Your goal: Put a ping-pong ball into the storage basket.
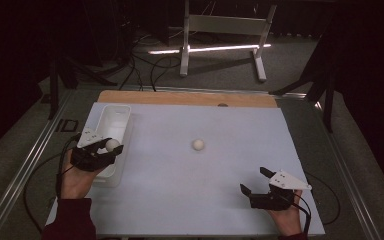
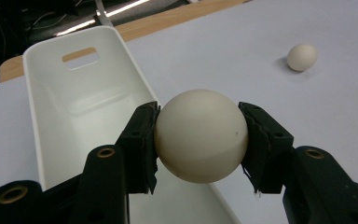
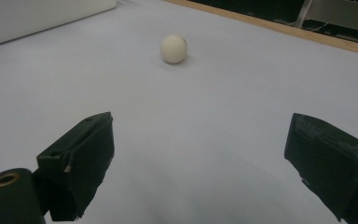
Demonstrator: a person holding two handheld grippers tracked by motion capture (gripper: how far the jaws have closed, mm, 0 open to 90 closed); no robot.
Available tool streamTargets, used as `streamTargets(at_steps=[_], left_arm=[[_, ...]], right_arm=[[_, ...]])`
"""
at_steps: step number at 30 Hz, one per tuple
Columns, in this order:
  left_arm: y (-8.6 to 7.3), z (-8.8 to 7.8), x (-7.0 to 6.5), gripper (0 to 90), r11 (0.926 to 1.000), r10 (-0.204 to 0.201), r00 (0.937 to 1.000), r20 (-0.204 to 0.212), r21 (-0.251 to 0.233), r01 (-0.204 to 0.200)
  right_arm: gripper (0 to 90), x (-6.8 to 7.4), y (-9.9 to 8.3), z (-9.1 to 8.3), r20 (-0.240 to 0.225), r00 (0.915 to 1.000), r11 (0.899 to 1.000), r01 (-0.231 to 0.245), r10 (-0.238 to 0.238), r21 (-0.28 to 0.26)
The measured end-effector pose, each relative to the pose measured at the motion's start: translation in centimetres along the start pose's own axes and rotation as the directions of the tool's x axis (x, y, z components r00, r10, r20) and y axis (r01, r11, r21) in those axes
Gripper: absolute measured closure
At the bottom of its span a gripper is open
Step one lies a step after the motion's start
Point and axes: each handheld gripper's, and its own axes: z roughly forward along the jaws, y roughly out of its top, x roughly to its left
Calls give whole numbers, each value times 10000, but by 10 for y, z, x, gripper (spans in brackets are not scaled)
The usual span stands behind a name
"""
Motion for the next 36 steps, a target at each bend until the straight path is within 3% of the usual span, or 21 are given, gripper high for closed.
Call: streamTargets(at_steps=[15,36], left_arm=[[-6,-1,11,510,9995,-301,9986,-431,8,302],[-11,2,15,497,9989,-391,9973,-619,242,407]], right_arm=[[77,1,0,0,-16,10000,10000,-2,2,-17],[77,0,-1,1,9,10000,10000,-5,4,36]])
